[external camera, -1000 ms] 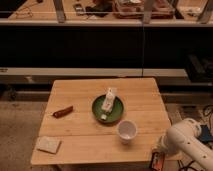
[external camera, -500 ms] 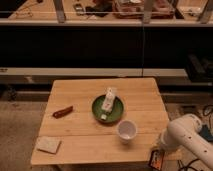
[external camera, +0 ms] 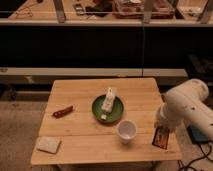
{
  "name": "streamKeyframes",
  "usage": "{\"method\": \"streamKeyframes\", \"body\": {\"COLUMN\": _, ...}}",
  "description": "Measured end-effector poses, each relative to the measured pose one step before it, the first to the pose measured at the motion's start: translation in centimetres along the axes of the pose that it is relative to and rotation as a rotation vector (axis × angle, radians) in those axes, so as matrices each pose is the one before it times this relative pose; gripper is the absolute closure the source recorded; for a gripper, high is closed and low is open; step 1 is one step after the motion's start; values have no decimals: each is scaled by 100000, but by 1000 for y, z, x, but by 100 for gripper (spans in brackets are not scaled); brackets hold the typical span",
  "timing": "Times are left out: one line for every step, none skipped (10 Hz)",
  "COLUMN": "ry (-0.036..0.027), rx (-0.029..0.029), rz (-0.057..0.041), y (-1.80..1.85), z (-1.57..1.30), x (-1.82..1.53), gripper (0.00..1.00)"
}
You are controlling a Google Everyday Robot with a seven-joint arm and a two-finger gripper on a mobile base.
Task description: Place the eraser on the white sponge
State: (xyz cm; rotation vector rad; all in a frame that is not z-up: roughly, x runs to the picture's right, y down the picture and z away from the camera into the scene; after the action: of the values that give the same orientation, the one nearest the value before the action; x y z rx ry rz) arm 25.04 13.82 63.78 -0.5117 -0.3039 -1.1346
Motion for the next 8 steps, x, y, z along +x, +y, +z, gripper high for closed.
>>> {"method": "streamKeyframes", "body": {"ry": 3499, "rx": -545, "rz": -2714, "y": -1839, "z": -2308, "x": 1469, "gripper": 100}}
{"method": "streamKeyframes", "body": {"ry": 2089, "rx": 338, "rz": -2448, "y": -1800, "z": -1556, "x": 990, "gripper": 100}}
{"method": "streamKeyframes", "body": {"ry": 1910, "rx": 907, "rz": -2874, "y": -2198, "z": -1523, "x": 994, "gripper": 100}}
{"method": "streamKeyframes", "body": {"ry": -624, "rx": 1776, "rz": -1932, "y": -1641, "z": -293, "x": 227, "gripper": 100}}
{"method": "streamKeyframes", "body": {"ry": -2272, "rx": 5612, "rz": -2692, "y": -2911, "z": 298, "x": -150, "gripper": 100}}
{"method": "streamKeyframes", "body": {"ry": -2810, "rx": 5258, "rz": -2145, "y": -2465, "z": 822, "x": -576, "gripper": 100}}
{"method": "streamKeyframes", "body": {"ry": -3103, "rx": 5546, "rz": -2496, "y": -2871, "z": 1453, "x": -981, "gripper": 100}}
{"method": "streamKeyframes", "body": {"ry": -2754, "rx": 4855, "rz": -2651, "y": -2577, "z": 1495, "x": -1061, "gripper": 100}}
